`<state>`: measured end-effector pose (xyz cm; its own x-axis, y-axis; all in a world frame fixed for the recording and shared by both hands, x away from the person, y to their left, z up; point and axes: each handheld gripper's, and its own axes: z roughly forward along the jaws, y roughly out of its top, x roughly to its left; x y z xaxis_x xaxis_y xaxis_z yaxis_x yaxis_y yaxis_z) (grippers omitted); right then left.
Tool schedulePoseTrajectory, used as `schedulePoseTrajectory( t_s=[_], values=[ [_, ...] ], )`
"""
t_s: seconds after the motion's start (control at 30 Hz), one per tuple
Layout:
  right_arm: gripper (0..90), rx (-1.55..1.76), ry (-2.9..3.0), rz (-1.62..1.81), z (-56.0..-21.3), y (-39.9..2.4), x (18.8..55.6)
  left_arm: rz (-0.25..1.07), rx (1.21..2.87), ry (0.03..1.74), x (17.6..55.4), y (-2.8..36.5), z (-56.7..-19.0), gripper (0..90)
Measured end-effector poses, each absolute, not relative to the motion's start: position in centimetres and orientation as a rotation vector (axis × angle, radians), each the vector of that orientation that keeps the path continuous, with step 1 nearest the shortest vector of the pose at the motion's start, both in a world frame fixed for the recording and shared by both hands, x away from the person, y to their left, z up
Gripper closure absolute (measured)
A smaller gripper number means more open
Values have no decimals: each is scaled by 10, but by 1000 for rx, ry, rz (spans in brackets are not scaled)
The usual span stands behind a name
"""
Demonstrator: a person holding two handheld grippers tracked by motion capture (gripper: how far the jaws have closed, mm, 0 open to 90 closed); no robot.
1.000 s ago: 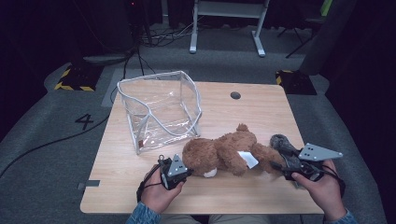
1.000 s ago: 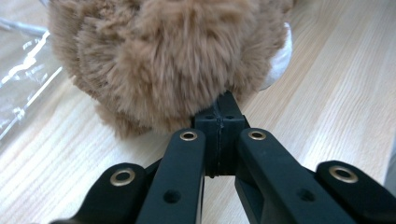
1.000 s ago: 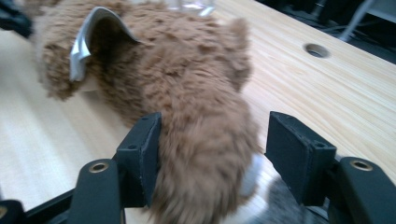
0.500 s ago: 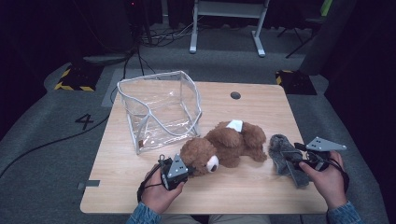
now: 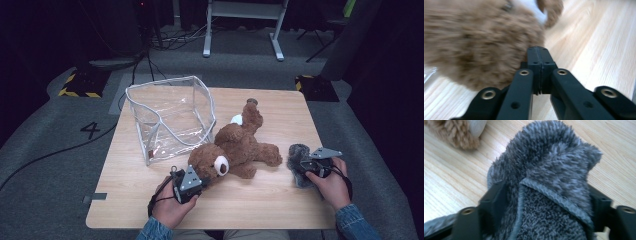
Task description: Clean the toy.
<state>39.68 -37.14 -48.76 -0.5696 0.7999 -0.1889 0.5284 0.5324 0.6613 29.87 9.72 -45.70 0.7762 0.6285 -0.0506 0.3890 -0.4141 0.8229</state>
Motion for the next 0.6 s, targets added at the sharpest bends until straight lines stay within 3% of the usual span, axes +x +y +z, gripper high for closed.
schedulePoseTrajectory(
  t_s=[0.07,0.13,0.2,0.43,0.6],
  values=[
    [522,1096,2292,763,-487,-373,396,336,1997,794,299,101,-454,647],
    [678,1060,2314,706,-484,-374,395,361,1957,822,298,105,-450,562],
    [735,1062,2327,720,-479,-373,394,392,1916,842,299,109,-448,488],
    [748,926,2315,951,-441,-347,377,452,1889,906,310,112,-450,307],
    [747,737,2324,1049,-403,-312,366,462,1887,941,317,119,-449,306]
  ],
)
